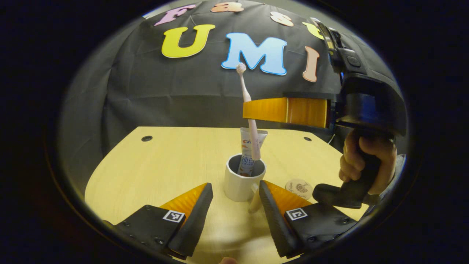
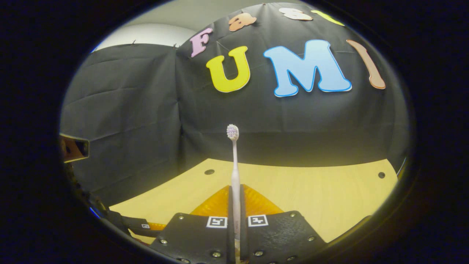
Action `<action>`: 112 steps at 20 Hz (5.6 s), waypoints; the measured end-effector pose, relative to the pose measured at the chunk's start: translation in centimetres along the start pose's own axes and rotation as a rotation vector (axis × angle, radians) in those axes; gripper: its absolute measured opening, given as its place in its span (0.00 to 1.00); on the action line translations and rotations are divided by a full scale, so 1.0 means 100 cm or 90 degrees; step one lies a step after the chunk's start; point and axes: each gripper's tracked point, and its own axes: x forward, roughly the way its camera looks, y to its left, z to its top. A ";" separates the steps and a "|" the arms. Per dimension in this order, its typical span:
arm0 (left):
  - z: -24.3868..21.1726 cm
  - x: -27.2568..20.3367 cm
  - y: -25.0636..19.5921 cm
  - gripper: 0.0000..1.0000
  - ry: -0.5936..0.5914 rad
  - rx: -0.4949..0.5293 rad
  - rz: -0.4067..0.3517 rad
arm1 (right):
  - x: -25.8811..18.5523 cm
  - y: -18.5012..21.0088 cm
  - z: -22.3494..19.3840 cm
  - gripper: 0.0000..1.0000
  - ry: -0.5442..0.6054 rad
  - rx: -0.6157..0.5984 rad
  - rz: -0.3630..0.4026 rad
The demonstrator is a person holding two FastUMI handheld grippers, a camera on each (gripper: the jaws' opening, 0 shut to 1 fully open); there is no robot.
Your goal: Put the toothbrush and toothpaste on the desktop into the cup, then pick up the cup and place it on the coaster on the desktop.
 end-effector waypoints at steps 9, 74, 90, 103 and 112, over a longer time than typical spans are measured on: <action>-0.002 0.004 -0.006 0.87 0.007 -0.002 -0.008 | -0.007 -0.009 -0.008 0.10 0.024 -0.029 -0.013; -0.063 0.088 -0.027 0.35 0.484 -0.075 0.117 | -0.241 -0.172 -0.039 0.76 0.089 0.126 -0.330; -0.053 0.091 -0.075 0.29 0.410 -0.062 0.050 | -0.249 -0.175 -0.036 0.76 0.092 0.119 -0.339; -0.057 0.079 -0.166 0.29 0.445 0.001 -0.039 | -0.270 -0.183 -0.039 0.76 0.085 0.127 -0.347; -0.076 0.084 -0.194 0.29 0.488 0.043 -0.045 | -0.281 -0.195 -0.046 0.76 0.088 0.143 -0.348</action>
